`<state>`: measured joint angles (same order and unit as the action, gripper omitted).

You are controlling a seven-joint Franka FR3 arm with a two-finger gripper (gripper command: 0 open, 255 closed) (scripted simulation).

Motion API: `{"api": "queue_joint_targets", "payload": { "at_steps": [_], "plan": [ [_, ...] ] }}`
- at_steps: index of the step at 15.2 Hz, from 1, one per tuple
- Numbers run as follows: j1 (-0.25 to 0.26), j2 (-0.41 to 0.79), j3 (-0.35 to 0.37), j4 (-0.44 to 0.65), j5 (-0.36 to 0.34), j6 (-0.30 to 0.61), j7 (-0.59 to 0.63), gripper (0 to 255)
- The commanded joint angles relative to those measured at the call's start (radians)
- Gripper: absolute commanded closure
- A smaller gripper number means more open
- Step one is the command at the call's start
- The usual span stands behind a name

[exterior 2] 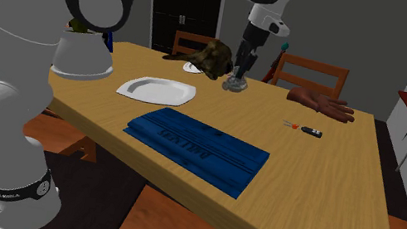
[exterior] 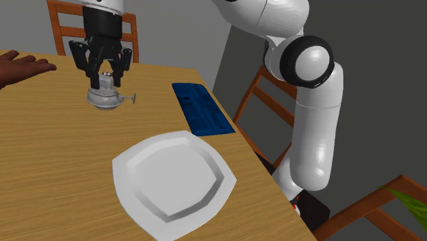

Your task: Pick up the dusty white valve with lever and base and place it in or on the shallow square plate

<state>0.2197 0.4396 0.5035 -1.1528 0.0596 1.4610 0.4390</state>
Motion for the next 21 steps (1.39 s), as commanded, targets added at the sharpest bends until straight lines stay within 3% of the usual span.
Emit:
{"api": "queue_joint_targets", "payload": {
  "at_steps": [1, 5, 8, 12, 21],
  "plan": [
    [0.01, 0.015, 0.0, 0.053, -0.006, -0.037, 0.009, 255],
    [0.031, 0.047, 0.001, 0.155, -0.019, -0.106, 0.025, 255],
    [-0.027, -0.124, 0.02, -0.088, 0.053, -0.023, 0.016, 255],
    [-0.068, -0.315, 0.032, -0.317, 0.143, 0.033, -0.001, 255],
    [-0.066, -0.687, 0.02, -0.662, 0.327, 0.049, -0.029, 255]
  ]
}}
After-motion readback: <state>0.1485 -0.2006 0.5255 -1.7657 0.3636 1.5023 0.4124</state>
